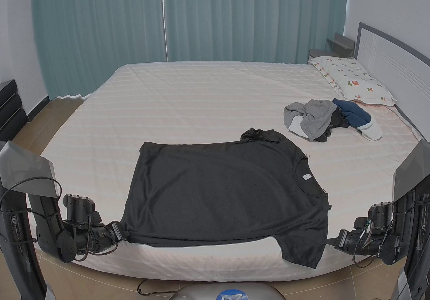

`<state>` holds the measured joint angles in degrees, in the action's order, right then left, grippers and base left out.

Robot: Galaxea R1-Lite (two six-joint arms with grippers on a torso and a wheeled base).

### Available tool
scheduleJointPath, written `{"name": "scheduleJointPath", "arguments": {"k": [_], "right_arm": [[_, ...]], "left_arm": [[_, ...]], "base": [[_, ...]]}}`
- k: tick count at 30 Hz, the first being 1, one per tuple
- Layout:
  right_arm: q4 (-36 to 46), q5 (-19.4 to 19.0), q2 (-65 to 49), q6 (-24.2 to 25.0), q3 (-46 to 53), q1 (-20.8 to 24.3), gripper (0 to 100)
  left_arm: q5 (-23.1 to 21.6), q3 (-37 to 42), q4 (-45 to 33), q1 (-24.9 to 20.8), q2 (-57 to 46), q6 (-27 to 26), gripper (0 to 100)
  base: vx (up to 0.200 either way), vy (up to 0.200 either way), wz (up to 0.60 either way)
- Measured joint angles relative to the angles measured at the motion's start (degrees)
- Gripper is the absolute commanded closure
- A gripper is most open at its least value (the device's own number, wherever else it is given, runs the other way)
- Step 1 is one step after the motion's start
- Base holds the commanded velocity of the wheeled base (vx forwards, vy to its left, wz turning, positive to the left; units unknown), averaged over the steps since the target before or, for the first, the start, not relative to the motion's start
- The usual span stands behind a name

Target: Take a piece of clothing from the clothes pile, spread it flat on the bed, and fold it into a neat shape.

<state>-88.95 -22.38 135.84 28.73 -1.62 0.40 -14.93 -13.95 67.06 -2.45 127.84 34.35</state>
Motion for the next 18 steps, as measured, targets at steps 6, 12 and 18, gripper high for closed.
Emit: {"name": "scheduleJointPath", "arguments": {"k": [6, 12, 18], "right_arm": [[0.09, 0.88, -1.11, 0.20, 0.50, -0.40, 100], [5.80, 2.02, -3.06, -0.05, 0.61, -0.22, 100], [16.01, 2.33, -8.22, -0.33, 0.63, 0.12, 100]], "left_arm": [[0.33, 0.34, 0.22, 0.15, -0.12, -1.34, 100], [0.43, 1.05, 2.32, 0.88, -0.12, -3.40, 100], [0.49, 2.65, 4.62, 1.13, -0.09, -5.75, 100]], "base": [[0.000, 0.000, 0.00], [0.000, 0.000, 0.00], [0.000, 0.000, 0.00]]}}
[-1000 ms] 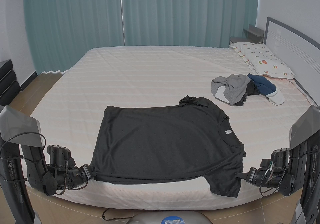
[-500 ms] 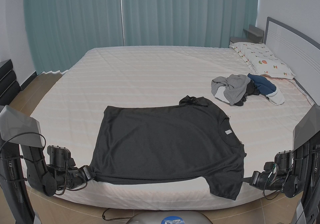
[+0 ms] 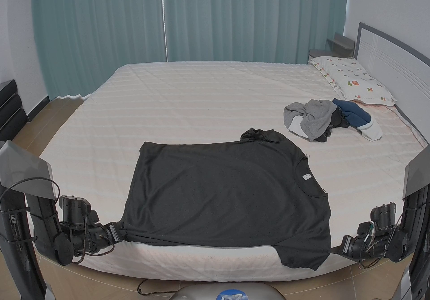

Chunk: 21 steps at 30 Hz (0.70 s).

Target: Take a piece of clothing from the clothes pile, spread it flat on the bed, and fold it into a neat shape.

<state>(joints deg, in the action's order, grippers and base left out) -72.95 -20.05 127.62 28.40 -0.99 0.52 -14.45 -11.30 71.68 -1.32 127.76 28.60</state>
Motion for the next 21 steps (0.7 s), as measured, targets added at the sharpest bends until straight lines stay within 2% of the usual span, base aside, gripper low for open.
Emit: {"name": "scheduleJointPath", "arguments": {"k": [9, 21], "right_arm": [[13.34, 3.56, -8.06, -1.04, -0.02, 1.79, 100], [18.43, 9.41, -10.95, -1.72, -0.02, 5.23, 100]], "left_arm": [[0.20, 2.96, 0.88, 0.09, 0.02, -5.89, 100], [2.73, 7.06, 1.21, 0.24, 0.00, -14.29, 100]], "base": [[0.000, 0.000, 0.00], [0.000, 0.000, 0.00]]}}
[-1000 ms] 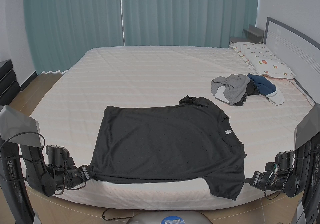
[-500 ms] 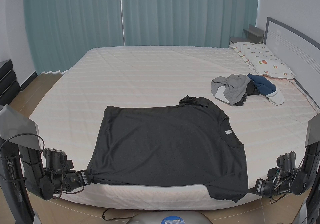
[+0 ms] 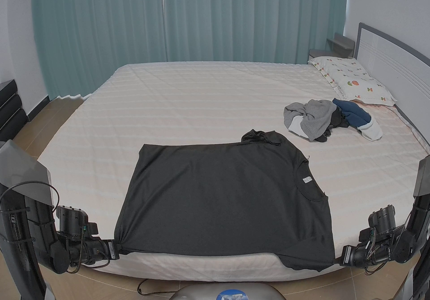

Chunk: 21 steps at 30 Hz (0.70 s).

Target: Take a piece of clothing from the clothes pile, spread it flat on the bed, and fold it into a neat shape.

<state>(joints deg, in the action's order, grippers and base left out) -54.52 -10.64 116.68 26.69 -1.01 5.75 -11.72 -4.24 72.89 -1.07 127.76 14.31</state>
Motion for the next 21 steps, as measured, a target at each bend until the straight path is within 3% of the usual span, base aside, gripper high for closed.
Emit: {"name": "scheduleJointPath", "arguments": {"k": [11, 21], "right_arm": [[4.51, 3.72, -2.26, -0.04, 0.00, 0.94, 100], [9.96, 4.88, -6.34, -1.56, 0.02, 0.99, 100]], "left_arm": [[1.68, 3.10, -0.61, -0.74, -0.24, -3.21, 100], [3.78, 3.23, -8.05, -1.32, -1.40, -6.70, 100]], "base": [[0.000, 0.000, 0.00], [0.000, 0.000, 0.00]]}}
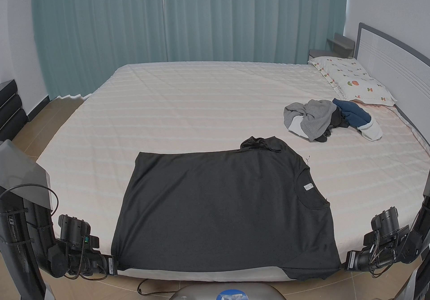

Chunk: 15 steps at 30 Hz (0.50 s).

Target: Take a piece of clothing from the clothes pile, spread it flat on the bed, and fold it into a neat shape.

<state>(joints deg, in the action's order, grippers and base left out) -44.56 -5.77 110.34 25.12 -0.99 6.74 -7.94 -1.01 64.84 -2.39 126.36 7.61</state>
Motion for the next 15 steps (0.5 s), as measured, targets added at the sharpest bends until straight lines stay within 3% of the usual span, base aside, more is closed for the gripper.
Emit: {"name": "scheduleJointPath", "arguments": {"k": [15], "right_arm": [[6.35, 1.56, -4.52, -1.40, 0.00, 0.87, 100]], "left_arm": [[2.63, 0.00, -10.35, -0.83, -4.19, -3.54, 100]], "base": [[0.000, 0.000, 0.00]]}}
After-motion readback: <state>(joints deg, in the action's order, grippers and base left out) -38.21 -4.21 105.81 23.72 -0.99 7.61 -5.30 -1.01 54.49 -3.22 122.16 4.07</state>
